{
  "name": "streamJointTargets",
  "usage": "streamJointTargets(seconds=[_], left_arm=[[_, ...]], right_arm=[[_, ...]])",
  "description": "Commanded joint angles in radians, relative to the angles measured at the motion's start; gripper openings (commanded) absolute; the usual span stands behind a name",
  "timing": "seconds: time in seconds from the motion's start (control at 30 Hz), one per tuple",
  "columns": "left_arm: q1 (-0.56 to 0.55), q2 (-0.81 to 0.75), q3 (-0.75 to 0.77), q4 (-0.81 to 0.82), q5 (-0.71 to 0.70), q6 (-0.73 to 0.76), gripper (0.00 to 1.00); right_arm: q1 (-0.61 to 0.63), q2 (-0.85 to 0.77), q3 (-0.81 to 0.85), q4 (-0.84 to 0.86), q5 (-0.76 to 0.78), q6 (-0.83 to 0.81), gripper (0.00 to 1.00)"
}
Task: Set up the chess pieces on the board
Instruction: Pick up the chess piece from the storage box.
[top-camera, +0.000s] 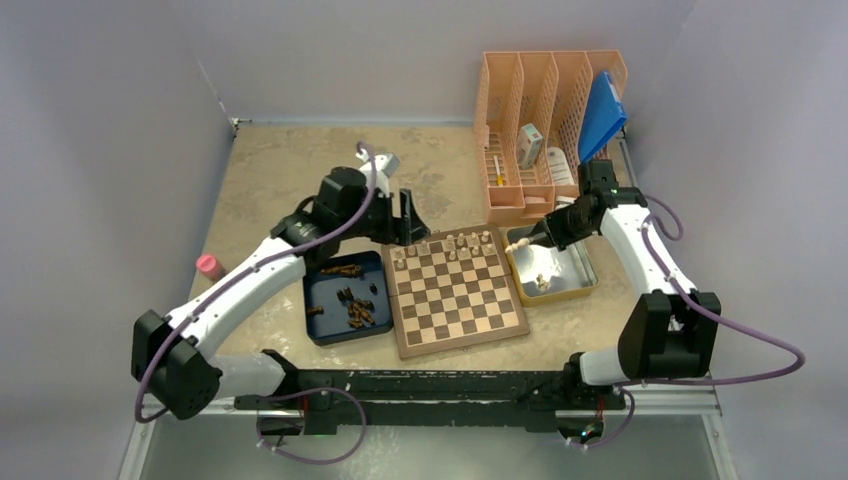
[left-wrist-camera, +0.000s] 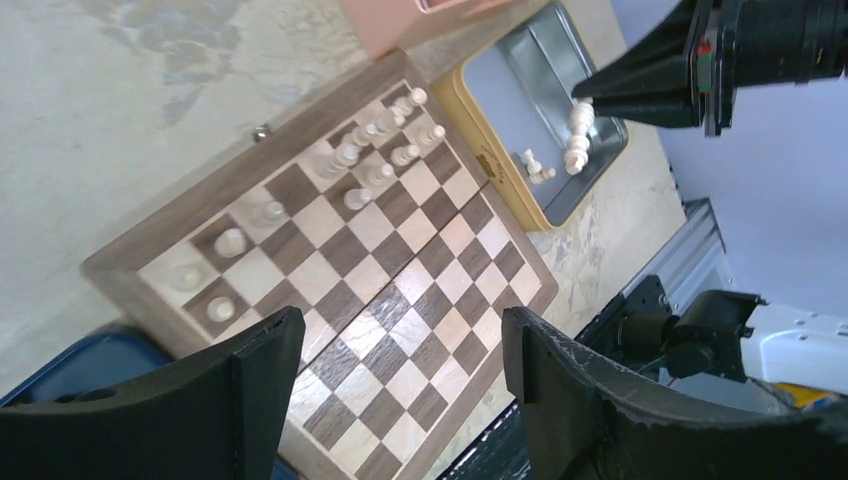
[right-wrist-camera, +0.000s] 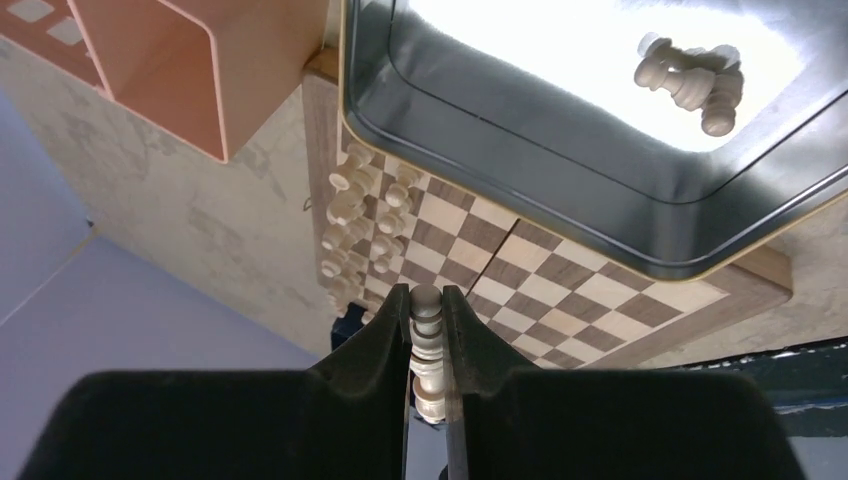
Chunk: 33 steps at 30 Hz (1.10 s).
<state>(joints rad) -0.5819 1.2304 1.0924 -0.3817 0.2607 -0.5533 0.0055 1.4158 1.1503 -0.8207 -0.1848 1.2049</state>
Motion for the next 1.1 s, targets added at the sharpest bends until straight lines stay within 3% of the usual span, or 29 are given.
streamJointTargets(seconds=[0.0, 0.4, 0.8, 1.07], left_arm=[[-0.075, 0.056, -0.013, 0.249, 0.015, 0.06, 0.71], [-0.302, 0.251, 0.026, 0.566, -0.137, 0.234, 0.62], [-0.328, 0.332, 0.057, 0.632, -0.155, 0.236, 0.44], [-0.336, 0.32, 0.035, 0.641, -0.135, 0.228, 0.43]], right_arm=[[-0.003, -0.006, -0.001, 0.035, -0.112, 0.059, 0.0], [0.085, 0.026, 0.022, 0.097, -0.194, 0.195, 0.0], [0.136, 0.02, -0.006, 0.145, -0.243, 0.244, 0.0], [0.136, 0.005, -0.017, 0.146, -0.253, 0.248, 0.0]])
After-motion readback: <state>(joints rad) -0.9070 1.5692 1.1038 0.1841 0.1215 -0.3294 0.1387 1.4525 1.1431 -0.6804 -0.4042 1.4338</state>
